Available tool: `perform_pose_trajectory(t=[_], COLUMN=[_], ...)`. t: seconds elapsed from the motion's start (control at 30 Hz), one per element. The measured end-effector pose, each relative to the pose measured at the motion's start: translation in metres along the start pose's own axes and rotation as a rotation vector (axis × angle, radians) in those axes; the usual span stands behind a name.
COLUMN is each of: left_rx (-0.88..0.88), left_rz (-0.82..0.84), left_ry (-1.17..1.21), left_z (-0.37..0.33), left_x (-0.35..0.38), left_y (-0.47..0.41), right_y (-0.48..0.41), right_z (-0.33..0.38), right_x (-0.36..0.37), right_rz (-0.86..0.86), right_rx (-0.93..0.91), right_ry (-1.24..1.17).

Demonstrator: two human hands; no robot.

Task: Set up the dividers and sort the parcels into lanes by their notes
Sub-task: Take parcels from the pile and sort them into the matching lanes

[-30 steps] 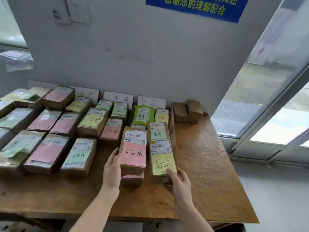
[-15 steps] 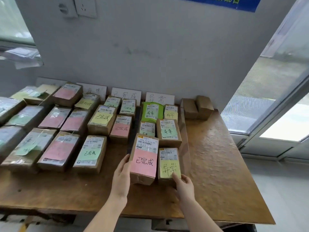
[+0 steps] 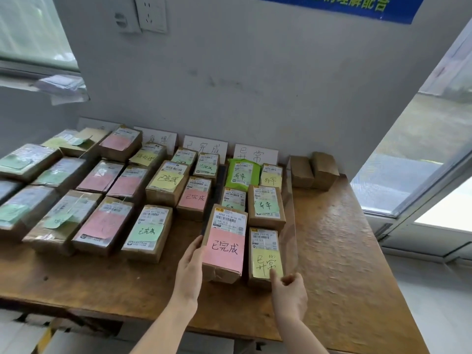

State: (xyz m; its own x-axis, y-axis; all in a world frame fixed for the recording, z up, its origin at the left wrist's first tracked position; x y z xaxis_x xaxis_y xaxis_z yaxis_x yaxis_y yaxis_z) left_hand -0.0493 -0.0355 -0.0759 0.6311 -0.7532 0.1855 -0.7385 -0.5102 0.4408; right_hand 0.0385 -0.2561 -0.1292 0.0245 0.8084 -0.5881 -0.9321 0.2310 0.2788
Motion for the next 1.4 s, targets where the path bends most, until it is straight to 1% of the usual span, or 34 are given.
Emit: perform_pose_trajectory(t=[0.07,0.1,0.17,0.23,0.3,0.37,0.43,0.6,0.73,1.0,1.1,1.3,1.4], left_rx=[0.008,0.018,0.045,0.070,0.083,0.095,0.107,0.118,0.090,0.054,0.076,0.186,0.251], left_rz=[-0.001,-0.004,-0.021,-0.043,-0.067,-0.083,-0.092,-0.145,-0.174,-0.122,-0.089,0.015,0.070], left_ry=[0.010,0.015,0.021,0.031,0.044,0.059,0.068,0.010,-0.122,-0.439,-0.659,-1.290,-1.482], left_z=[-0.003,-0.006,-0.012,-0.020,-0.028,-0.038,-0.047,-0.056,-0.055,-0.062,-0.063,-0.052,-0.046], left_x=[0.000,0.001,0.001,-0.001,-0.007,-0.014,-0.021,-0.047,-0.070,-0.100,-0.115,-0.142,-0.148], left_y=[0.000,0.001,0.003,0.006,0.009,0.015,0.021,0.028,0.019,-0.017,-0.035,-0.073,-0.084], right_y=[0.013,0.020,0.033,0.049,0.063,0.077,0.085,0.095,0.097,0.100,0.100,0.105,0.102], right_z=[0.022,0.035,0.062,0.085,0.102,0.118,0.129,0.135,0.133,0.134,0.132,0.121,0.115], right_x=[0.004,0.006,0.015,0.028,0.038,0.041,0.044,0.066,0.087,0.133,0.151,0.187,0.192], right_rz=[0.041,0.080,0.209,0.406,0.578,0.690,0.733,0.726,0.662,0.548,0.482,0.303,0.227], right_rx=[-0.150,-0.227,-0.321,-0.323,-0.306,-0.334,-0.361,-0.376,-0.328,-0.188,-0.107,0.018,0.060], right_ry=[-0.043,-0.103,-0.229,-0.334,-0.385,-0.420,-0.431,-0.435,-0.419,-0.355,-0.361,-0.370,-0.390])
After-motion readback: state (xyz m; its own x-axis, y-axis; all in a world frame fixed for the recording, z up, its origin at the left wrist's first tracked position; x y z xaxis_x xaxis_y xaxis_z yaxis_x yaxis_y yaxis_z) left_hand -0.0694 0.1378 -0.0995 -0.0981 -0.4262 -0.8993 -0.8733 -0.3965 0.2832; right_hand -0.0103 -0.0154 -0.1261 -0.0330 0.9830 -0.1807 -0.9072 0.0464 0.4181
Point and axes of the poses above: each hand's wrist, its own y-axis away from the middle knuckle, its own x-axis out of the palm, z = x × y, the point moved 6 cm from there along -y, towards the middle knuckle, and after that the axes turned 6 degrees about -x, right-handed, at the moved point
